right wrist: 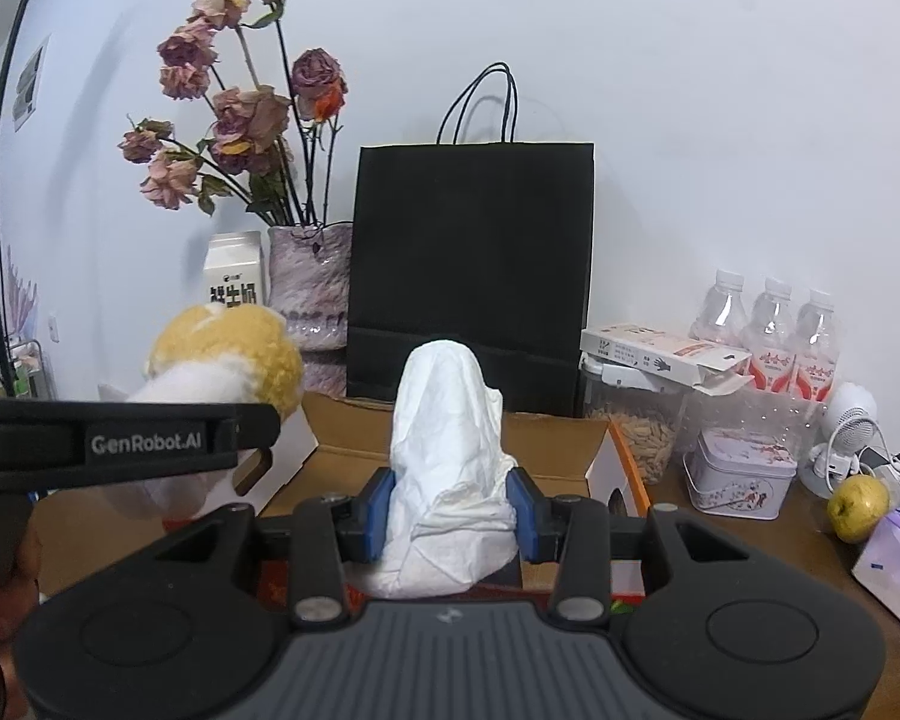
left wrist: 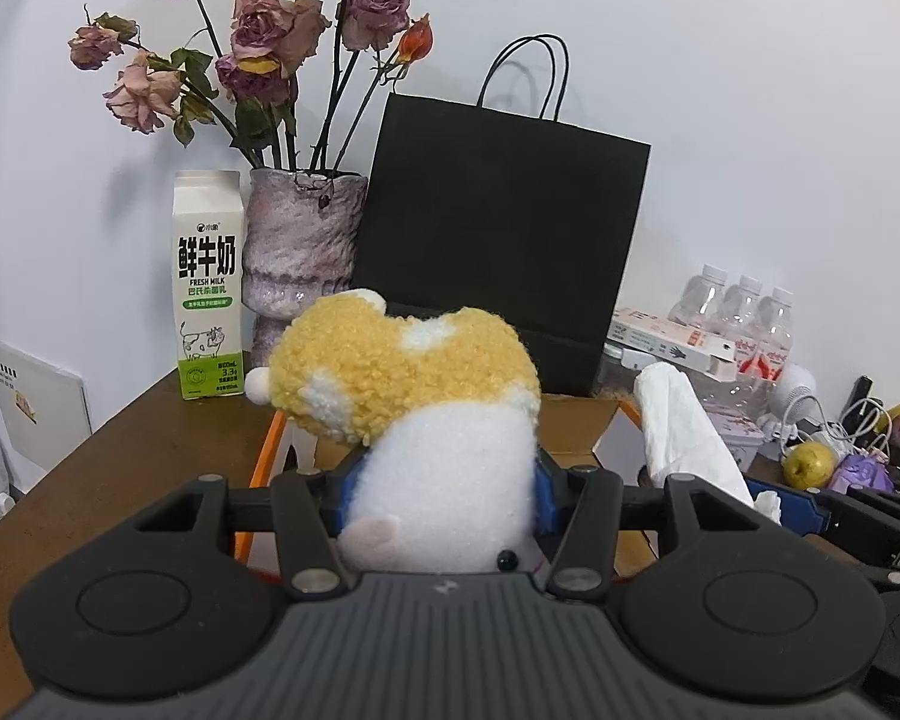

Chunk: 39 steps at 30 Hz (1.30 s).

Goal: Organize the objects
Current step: 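Carry the sheep plush in the left tool and the tissue in the right tool toward the box, then open the left tool to drop the plush while the right tool releases the tissue into the box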

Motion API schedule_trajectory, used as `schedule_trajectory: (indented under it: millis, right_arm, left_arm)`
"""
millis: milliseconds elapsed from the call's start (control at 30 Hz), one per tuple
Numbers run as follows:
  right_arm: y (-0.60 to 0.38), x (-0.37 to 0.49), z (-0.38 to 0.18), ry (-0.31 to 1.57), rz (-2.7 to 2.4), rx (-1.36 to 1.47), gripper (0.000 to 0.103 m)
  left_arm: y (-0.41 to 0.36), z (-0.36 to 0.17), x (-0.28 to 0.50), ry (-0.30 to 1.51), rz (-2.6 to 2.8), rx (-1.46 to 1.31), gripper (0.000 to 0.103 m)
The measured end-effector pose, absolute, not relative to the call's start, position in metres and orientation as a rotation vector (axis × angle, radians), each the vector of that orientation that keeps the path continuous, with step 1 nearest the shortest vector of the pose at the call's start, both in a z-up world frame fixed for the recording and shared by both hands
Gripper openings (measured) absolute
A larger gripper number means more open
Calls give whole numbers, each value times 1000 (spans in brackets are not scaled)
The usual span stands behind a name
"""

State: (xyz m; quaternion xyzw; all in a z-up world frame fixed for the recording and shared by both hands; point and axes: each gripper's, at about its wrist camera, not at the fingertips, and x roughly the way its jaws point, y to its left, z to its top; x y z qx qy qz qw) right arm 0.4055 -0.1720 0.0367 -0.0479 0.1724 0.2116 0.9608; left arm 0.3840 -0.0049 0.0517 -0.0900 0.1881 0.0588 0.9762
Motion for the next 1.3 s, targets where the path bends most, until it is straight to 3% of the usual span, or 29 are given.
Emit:
schedule_trajectory:
  millis: [1300]
  right_arm:
    - [-156,530,-13,452,353,-115,42]
  left_arm:
    - [9,16,498,462,180,-147,54]
